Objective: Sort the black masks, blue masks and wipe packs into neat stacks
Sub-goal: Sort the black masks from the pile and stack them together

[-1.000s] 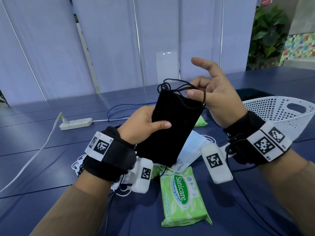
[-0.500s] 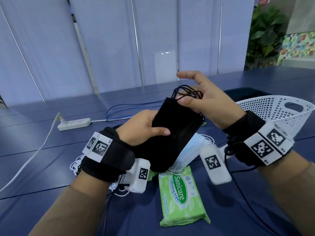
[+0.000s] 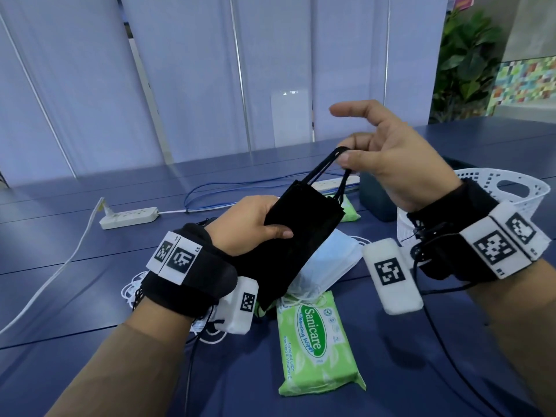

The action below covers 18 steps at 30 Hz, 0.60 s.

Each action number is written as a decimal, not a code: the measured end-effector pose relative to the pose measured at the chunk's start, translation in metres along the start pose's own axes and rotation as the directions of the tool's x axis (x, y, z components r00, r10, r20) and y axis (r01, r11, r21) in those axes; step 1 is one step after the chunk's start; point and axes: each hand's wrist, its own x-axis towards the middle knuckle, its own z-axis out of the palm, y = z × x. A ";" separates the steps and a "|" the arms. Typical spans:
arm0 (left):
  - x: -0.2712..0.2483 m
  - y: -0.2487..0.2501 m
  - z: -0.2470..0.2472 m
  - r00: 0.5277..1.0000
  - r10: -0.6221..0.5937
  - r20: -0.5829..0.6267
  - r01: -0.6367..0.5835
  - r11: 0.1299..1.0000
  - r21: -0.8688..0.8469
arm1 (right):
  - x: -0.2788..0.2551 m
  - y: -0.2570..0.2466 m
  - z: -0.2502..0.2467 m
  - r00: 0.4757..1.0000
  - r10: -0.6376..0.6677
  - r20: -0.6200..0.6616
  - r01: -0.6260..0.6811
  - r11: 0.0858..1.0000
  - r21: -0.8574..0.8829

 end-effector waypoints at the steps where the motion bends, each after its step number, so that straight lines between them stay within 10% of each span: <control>1: 0.001 -0.003 0.000 1.000 -0.021 -0.008 0.021 1.000 0.000 | 0.000 -0.001 -0.005 1.000 0.018 0.016 -0.019 0.999 0.042; 8: -0.002 -0.008 -0.006 0.995 -0.093 0.039 0.098 0.981 -0.169 | -0.001 0.007 -0.001 0.986 0.133 0.102 -0.152 0.963 0.221; 18: -0.003 -0.019 -0.010 0.998 -0.047 0.044 0.061 0.898 -0.437 | 0.004 0.028 -0.001 0.930 0.275 0.243 -0.175 0.914 -0.367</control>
